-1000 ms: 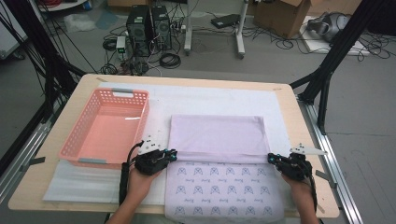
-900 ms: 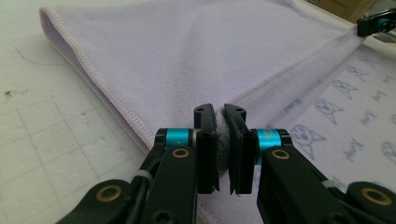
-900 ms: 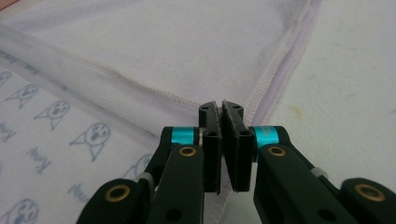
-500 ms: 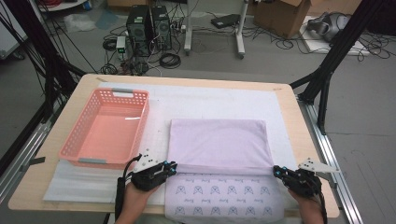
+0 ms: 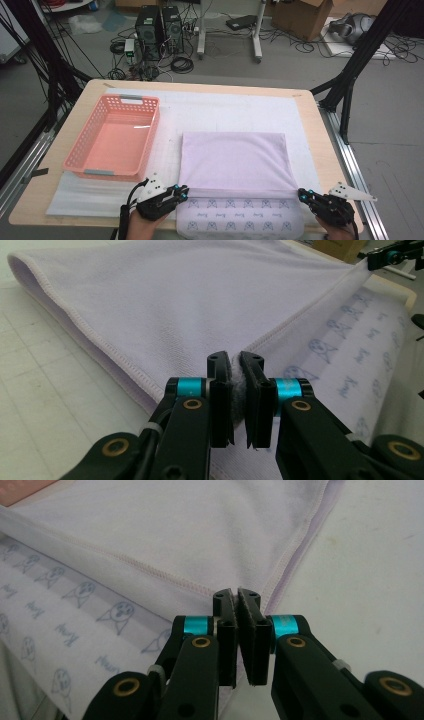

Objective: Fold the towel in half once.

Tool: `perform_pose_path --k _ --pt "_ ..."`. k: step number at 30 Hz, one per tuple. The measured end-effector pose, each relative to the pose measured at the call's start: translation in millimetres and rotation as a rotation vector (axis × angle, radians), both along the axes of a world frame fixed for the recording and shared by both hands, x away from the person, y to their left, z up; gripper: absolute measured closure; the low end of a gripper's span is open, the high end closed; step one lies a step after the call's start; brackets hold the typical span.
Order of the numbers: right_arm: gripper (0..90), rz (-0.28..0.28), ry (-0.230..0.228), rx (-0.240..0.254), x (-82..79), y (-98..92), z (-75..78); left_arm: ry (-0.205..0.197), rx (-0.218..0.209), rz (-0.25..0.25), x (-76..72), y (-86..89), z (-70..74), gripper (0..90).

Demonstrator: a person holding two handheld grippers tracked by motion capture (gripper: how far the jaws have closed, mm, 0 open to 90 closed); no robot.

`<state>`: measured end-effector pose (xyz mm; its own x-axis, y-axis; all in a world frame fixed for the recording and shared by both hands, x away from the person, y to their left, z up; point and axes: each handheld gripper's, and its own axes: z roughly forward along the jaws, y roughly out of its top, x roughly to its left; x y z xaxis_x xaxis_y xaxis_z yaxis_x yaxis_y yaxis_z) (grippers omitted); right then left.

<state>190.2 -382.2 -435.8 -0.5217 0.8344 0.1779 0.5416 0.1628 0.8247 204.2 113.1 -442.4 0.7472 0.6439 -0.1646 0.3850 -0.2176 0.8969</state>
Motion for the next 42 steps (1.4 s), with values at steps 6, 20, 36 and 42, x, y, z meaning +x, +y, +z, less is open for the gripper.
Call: perform_pose_path --k 6,20,36,42 --pt "86.0 0.012 0.000 -0.005 -16.6 1.0 0.6 -0.007 -0.002 0.011 -19.8 1.1 0.8 82.5" --pt "86.0 0.038 -0.006 0.001 -64.2 -2.7 4.1 0.005 -0.018 0.009 -62.2 2.6 0.7 82.5" --pt "68.8 -0.067 0.028 -0.071 -72.7 -2.1 -3.7 -0.013 -0.073 0.080 -61.4 17.1 -1.0 48.0" --pt "68.6 -0.090 0.020 -0.075 -57.6 -0.5 -4.3 -0.014 -0.083 0.121 -49.7 20.9 -0.2 47.2"
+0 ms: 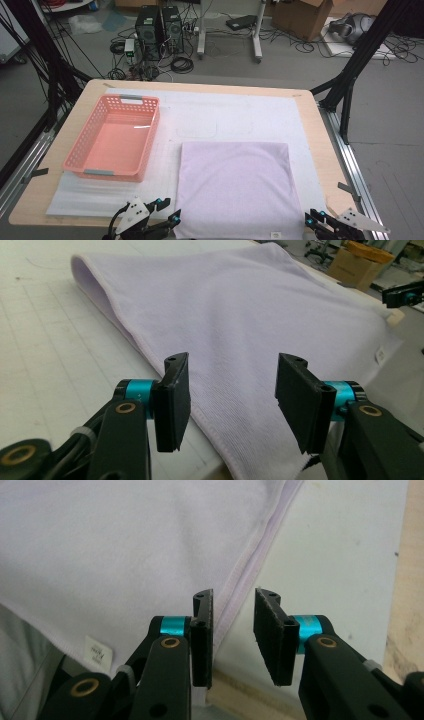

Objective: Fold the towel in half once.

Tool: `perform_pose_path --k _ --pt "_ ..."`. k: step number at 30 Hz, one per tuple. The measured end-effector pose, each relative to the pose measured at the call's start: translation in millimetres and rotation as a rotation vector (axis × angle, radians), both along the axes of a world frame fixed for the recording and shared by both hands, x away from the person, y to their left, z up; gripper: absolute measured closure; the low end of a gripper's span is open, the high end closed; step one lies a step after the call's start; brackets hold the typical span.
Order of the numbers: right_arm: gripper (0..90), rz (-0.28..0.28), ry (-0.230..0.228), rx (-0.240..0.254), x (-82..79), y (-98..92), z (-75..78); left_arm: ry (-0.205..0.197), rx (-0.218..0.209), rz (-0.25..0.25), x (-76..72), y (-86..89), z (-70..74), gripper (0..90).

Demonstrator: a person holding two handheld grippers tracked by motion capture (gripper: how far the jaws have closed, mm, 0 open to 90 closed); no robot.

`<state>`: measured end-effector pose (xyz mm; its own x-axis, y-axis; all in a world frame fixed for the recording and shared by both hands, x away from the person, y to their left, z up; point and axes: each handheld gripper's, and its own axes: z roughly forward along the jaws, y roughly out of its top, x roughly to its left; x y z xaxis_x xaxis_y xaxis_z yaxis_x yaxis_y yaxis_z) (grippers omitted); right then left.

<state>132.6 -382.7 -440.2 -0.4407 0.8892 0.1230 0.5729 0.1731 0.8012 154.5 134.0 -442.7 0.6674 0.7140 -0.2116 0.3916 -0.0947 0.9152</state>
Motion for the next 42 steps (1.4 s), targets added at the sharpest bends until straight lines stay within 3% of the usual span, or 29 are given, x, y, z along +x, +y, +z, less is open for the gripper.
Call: perform_pose_path --k 5,9,16,19,22,26,28,29,30,32,34,42 --pt "68.3 -0.004 -0.010 -0.003 13.2 2.9 -0.3 0.007 0.009 0.014 16.0 -1.8 -1.1 43.9" --pt "73.4 0.003 -0.005 -0.011 29.0 7.3 -3.1 0.005 0.010 0.015 28.1 -1.9 -1.7 43.8" --pt "72.9 -0.015 -0.003 -0.069 62.3 23.5 -11.2 0.012 0.013 0.008 49.8 -5.0 -3.4 43.6" --pt "85.7 -0.016 0.010 -0.115 71.8 26.4 -8.0 0.010 0.007 0.019 54.8 -4.7 -2.6 43.5" --pt "88.4 -0.036 0.027 -0.165 70.8 24.2 -2.7 0.006 0.005 0.034 58.5 -3.1 -1.4 43.3" --pt "87.8 -0.025 0.040 -0.187 67.9 21.7 -0.4 0.007 -0.002 0.046 67.0 -3.7 -0.5 42.2" --pt "85.0 -0.018 0.043 -0.199 69.9 22.5 2.1 0.014 0.002 0.046 73.4 -5.7 -1.0 42.1" --pt "76.6 -0.023 0.013 -0.220 71.5 23.0 3.4 0.018 0.004 0.046 76.0 -6.3 -1.3 42.2" --pt "69.9 -0.016 -0.016 -0.208 73.0 22.1 3.7 0.026 0.014 0.047 79.8 -7.2 -1.6 42.2" --pt "68.8 -0.001 -0.064 -0.145 77.4 18.1 3.4 0.034 0.040 0.058 87.4 -9.8 -1.8 42.2" --pt "68.6 0.003 -0.083 -0.138 82.3 17.8 2.6 0.051 0.041 0.062 97.5 -11.1 -1.6 42.3" --pt "64.2 0.032 -0.083 -0.128 85.0 20.3 0.5 0.103 0.068 0.144 144.5 -20.9 -4.8 42.3"
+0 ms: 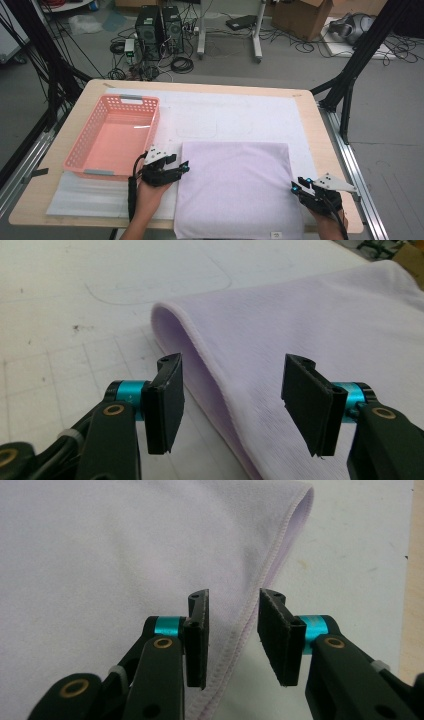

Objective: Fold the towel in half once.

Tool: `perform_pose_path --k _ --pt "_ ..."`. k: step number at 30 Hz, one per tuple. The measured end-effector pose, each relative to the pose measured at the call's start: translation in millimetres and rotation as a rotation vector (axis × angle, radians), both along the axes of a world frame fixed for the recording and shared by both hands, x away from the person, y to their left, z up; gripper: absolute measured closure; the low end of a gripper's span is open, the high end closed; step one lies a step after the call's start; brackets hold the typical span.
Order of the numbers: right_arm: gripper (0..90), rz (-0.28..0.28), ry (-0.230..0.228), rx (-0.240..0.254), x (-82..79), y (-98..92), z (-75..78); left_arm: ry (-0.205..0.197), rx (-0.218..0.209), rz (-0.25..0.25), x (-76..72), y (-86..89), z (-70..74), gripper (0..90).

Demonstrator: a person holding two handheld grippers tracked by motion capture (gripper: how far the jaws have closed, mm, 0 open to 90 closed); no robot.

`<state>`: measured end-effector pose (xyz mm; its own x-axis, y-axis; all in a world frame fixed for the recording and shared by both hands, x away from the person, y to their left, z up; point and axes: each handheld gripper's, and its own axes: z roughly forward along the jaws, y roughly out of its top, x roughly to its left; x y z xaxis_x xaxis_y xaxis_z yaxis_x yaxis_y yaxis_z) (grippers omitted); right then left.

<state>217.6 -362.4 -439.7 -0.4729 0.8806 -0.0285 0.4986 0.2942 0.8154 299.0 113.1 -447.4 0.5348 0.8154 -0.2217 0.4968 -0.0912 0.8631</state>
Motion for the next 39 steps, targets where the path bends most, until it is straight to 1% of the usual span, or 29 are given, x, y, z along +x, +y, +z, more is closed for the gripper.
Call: perform_pose_path --k 3,4,5,6,7,9,11,12,13,15,17,18,19,21,24,25,26,27,29,31,32,34,35,36,37,38,39 --pt "63.9 -0.013 -0.006 0.019 -2.2 -4.0 1.1 0.022 0.028 0.019 15.1 -3.4 2.1 42.3" --pt "63.9 -0.018 -0.006 0.021 -2.7 -5.1 1.3 0.035 0.047 0.018 19.1 -4.5 3.1 42.1" --pt "63.9 -0.021 -0.007 0.025 -3.0 -5.9 1.4 0.036 0.072 0.028 25.0 -5.9 4.6 41.9" --pt "63.8 -0.024 -0.007 0.028 -3.2 -7.2 1.4 0.022 0.065 0.042 27.5 -5.6 4.8 41.9" --pt "63.6 -0.027 -0.003 0.033 -3.6 -7.4 1.4 0.026 0.049 0.063 33.2 -3.9 5.3 42.0" --pt "62.0 -0.032 -0.001 0.037 -3.6 -8.4 1.1 0.049 0.055 0.082 43.1 -2.8 5.5 42.0" --pt "60.3 -0.033 0.000 0.043 -3.1 -9.5 0.8 0.060 0.063 0.079 50.9 -4.5 5.6 42.1" --pt "59.2 -0.036 0.001 0.052 -2.6 -9.7 0.9 0.053 0.074 0.071 53.9 -7.1 5.7 42.2" --pt "58.3 -0.038 0.004 0.068 -1.5 -10.5 1.4 0.068 0.088 0.055 58.4 -10.8 5.7 42.8" --pt "55.1 -0.039 0.009 0.111 2.1 -11.7 2.8 0.086 0.098 0.040 63.8 -17.0 4.2 43.1" --pt "52.2 -0.042 0.015 0.137 5.8 -12.5 4.1 0.086 0.109 0.042 66.5 -21.9 1.0 43.2" --pt "51.6 -0.045 0.016 0.152 7.3 -12.8 4.7 0.095 0.112 0.042 67.7 -24.0 -1.5 43.2" --pt "51.6 -0.044 0.012 0.155 9.4 -13.8 5.2 0.104 0.130 0.043 69.0 -25.5 -4.0 42.9" --pt "51.2 -0.047 0.018 0.165 15.0 -15.1 5.8 0.092 0.137 0.064 69.0 -27.3 -3.7 43.7" --pt "49.4 -0.052 0.035 0.171 27.6 -15.9 5.1 0.087 0.156 0.118 69.9 -25.4 -3.3 37.2" --pt "48.4 -0.051 0.044 0.165 35.0 -16.0 4.7 0.088 0.165 0.131 70.2 -25.1 -3.4 36.7" --pt "47.9 -0.055 0.052 0.160 39.8 -15.5 4.3 0.091 0.161 0.138 70.4 -25.2 -3.8 36.9" --pt "47.9 -0.057 0.066 0.154 46.9 -14.9 3.8 0.088 0.172 0.137 70.2 -26.3 -4.0 37.3" --pt "47.5 -0.065 0.102 0.144 63.0 -14.0 2.3 0.075 0.212 0.126 69.3 -30.2 -4.1 37.7" --pt "46.5 -0.081 0.119 0.130 77.8 -12.9 0.5 0.072 0.230 0.116 69.3 -30.6 -3.8 40.3" --pt "45.9 -0.086 0.130 0.132 84.5 -11.8 -0.7 0.072 0.232 0.112 69.5 -30.7 -3.8 40.7" --pt "45.1 -0.090 0.146 0.111 94.9 -8.7 -4.4 0.068 0.234 0.104 68.9 -30.9 -3.7 42.1" --pt "43.0 -0.082 0.160 0.098 99.7 -7.6 -7.1 0.063 0.234 0.084 68.4 -30.6 -3.6 44.4" --pt "42.9 -0.079 0.158 0.097 102.4 -6.9 -9.1 0.051 0.235 0.060 67.2 -32.2 -3.5 49.6" --pt "40.5 -0.082 0.151 0.094 104.2 -6.9 -8.6 0.046 0.239 0.045 66.4 -33.2 -3.3 56.4" --pt "41.0 -0.083 0.156 0.095 105.2 -7.1 -8.8 0.046 0.238 0.028 65.7 -34.2 -3.1 62.6" --pt "42.1 -0.081 0.152 0.088 105.5 -7.5 -8.8 0.055 0.227 0.023 65.1 -35.3 -2.8 68.6"
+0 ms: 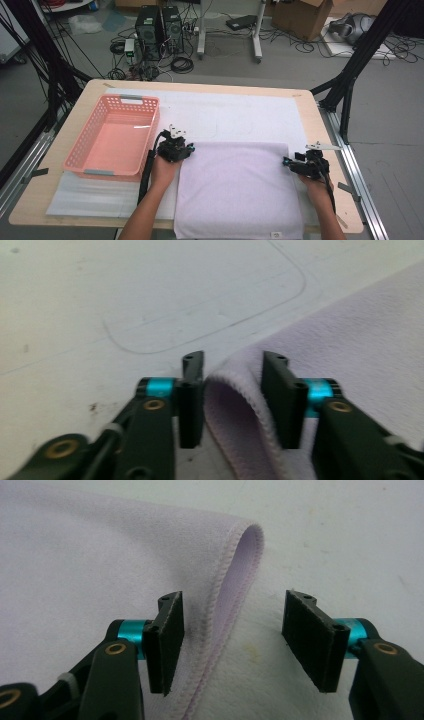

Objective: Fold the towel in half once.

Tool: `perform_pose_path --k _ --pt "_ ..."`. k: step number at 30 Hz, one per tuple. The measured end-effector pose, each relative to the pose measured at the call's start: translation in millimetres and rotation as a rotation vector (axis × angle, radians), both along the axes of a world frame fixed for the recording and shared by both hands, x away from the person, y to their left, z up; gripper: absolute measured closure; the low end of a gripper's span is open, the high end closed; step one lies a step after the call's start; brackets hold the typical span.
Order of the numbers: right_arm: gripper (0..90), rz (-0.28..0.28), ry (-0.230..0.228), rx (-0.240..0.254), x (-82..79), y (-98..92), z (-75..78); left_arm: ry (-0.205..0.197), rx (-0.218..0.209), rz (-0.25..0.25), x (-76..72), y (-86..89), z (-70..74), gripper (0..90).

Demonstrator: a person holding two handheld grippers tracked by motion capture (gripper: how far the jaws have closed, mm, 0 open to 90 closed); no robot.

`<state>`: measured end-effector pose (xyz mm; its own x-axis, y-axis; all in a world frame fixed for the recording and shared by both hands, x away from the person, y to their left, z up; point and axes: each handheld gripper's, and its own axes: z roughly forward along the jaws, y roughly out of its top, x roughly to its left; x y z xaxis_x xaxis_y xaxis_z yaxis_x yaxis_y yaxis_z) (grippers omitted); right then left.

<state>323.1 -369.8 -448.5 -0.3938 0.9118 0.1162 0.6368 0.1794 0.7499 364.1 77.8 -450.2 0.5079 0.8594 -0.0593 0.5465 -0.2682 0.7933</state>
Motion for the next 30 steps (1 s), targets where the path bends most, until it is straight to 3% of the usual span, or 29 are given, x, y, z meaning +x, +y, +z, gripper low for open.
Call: perform_pose_path --k 2,5,8,10,12,15,16,17,21,23,24,26,27,30 --pt "43.5 0.001 0.001 -0.004 -0.1 -0.8 0.2 0.014 -0.013 0.004 -0.6 -0.6 0.5 75.5" --pt "52.4 -0.006 0.025 0.007 3.6 -5.4 2.3 0.043 -0.035 0.018 -0.7 -1.9 2.1 81.5" --pt "48.9 -0.024 0.070 -0.017 12.7 -10.0 9.8 0.079 -0.099 0.043 1.8 2.4 1.1 82.4" --pt "47.6 -0.028 0.055 0.015 17.8 -11.2 13.7 0.072 -0.093 0.043 1.4 1.8 0.8 82.4" --pt "49.2 -0.009 0.061 0.010 23.6 -6.4 14.0 0.068 -0.087 0.042 0.8 1.2 0.9 82.4" --pt "63.1 0.025 0.093 -0.046 29.4 8.6 9.0 0.071 -0.089 0.043 0.8 1.8 1.0 82.4" --pt "71.9 0.010 0.083 -0.079 28.7 12.8 10.0 0.069 -0.088 0.043 0.7 1.6 0.9 82.6" --pt "84.4 0.017 0.097 -0.064 29.4 14.8 10.7 0.068 -0.088 0.043 0.7 1.3 1.0 82.6" --pt "86.6 0.033 0.098 -0.089 29.4 18.1 12.6 0.037 -0.089 0.078 2.0 2.9 5.5 83.4" --pt "86.9 0.035 0.071 -0.110 29.2 17.0 13.7 0.013 -0.151 0.109 6.3 10.2 12.8 83.5" --pt "87.0 0.034 0.054 -0.107 28.8 15.3 14.8 0.020 -0.159 0.108 8.8 12.3 15.6 83.5" --pt "87.2 0.026 0.017 -0.073 28.7 11.2 17.5 0.008 -0.131 0.104 12.1 11.1 20.7 83.6" --pt "87.2 0.020 -0.002 -0.056 29.0 9.9 19.1 -0.016 -0.140 0.114 13.3 11.0 22.9 83.7" --pt "87.2 0.005 -0.057 -0.032 33.1 7.7 24.0 -0.020 -0.183 0.134 25.4 13.0 30.6 83.6"
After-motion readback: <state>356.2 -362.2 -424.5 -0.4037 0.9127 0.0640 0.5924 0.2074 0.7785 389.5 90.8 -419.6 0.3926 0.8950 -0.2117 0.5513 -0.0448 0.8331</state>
